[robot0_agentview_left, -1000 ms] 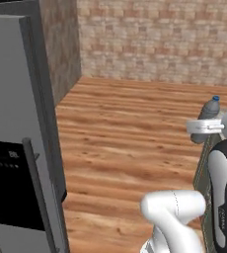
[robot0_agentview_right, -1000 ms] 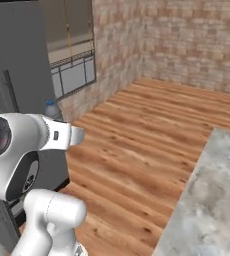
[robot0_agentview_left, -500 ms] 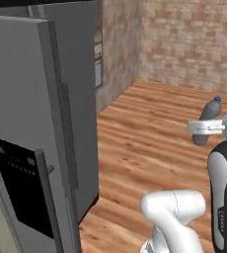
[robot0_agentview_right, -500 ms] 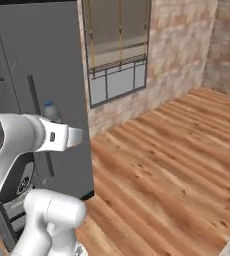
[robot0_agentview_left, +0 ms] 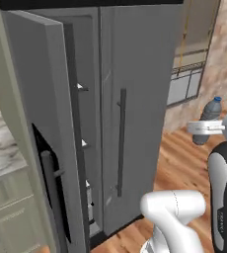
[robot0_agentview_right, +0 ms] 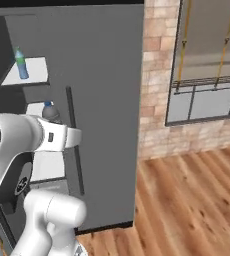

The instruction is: Take the bottled waters from the counter and place them in the freezer to freeze. Close the freezer door after placing the bottles.

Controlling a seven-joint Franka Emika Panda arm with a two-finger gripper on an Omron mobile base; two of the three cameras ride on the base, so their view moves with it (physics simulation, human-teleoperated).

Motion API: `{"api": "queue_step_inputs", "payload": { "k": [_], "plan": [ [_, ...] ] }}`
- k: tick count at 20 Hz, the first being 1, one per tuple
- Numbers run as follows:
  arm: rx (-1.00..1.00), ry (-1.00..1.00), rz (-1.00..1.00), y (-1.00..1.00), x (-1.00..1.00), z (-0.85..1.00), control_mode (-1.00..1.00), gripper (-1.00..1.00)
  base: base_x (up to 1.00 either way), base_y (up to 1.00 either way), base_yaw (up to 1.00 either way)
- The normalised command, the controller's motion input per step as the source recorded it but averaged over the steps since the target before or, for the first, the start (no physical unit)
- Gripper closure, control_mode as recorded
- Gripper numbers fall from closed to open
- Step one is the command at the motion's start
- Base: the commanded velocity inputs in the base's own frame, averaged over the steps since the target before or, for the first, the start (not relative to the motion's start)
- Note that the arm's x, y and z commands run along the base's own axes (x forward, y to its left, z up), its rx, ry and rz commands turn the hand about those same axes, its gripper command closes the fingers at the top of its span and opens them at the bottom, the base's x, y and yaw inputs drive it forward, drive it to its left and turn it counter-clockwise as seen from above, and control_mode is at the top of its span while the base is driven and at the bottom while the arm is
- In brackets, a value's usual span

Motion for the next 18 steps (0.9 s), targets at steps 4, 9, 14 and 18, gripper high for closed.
{"api": "queue_step_inputs", "payload": {
  "k": [4,9,14,18],
  "plan": [
    [0.00,0.00,0.00,0.00,0.00,0.00,1.00,1.00,0.40,-0.40,0.69],
    [0.00,0.00,0.00,0.00,0.00,0.00,1.00,1.00,0.40,0.05,0.53],
    [0.00,0.00,0.00,0.00,0.00,0.00,1.00,1.00,0.73,0.00,0.35],
    [0.00,0.00,0.00,0.00,0.00,0.00,1.00,1.00,0.71,0.00,0.13]
  ]
}}
